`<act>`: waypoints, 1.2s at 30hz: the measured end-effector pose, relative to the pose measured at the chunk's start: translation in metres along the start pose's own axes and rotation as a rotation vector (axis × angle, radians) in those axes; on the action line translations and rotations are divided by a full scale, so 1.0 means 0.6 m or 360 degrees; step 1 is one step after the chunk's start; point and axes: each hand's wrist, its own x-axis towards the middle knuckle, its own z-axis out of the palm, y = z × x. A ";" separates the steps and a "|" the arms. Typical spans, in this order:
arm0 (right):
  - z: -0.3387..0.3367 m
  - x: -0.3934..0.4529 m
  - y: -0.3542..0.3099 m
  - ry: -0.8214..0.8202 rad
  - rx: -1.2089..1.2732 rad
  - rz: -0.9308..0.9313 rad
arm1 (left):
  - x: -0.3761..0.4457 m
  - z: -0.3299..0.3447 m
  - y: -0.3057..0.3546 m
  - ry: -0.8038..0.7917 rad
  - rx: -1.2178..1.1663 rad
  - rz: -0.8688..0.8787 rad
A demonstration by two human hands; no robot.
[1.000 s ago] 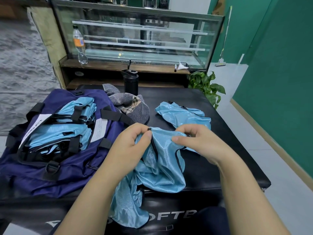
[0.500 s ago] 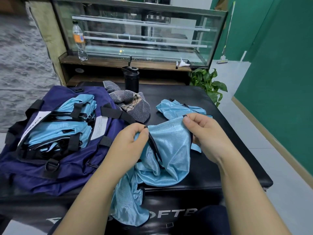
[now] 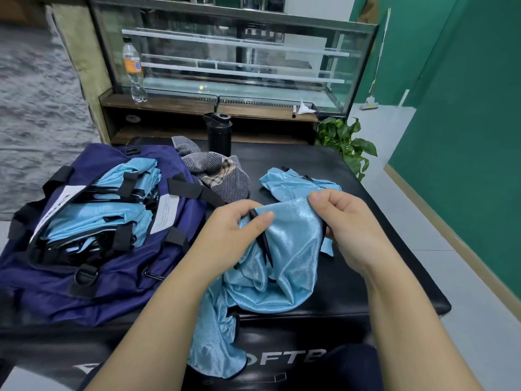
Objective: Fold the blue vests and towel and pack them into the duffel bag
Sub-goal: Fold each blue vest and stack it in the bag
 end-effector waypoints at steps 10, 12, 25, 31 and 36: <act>-0.018 -0.007 0.005 -0.0125 0.0013 -0.0020 | -0.003 0.014 0.000 -0.0154 -0.0265 -0.0104; -0.021 -0.005 0.010 -0.0082 -0.0050 -0.0011 | -0.003 0.014 -0.001 -0.0128 -0.0281 -0.0171; -0.036 -0.017 -0.012 0.0091 0.0110 0.0033 | 0.015 0.033 0.009 -0.0041 0.0066 -0.0002; -0.034 -0.017 -0.002 0.0361 0.0231 0.0218 | 0.010 0.012 -0.008 0.0131 -0.0202 -0.0304; -0.018 -0.008 0.008 0.0730 0.0049 0.0079 | 0.000 0.003 0.001 0.0185 -0.0880 -0.0486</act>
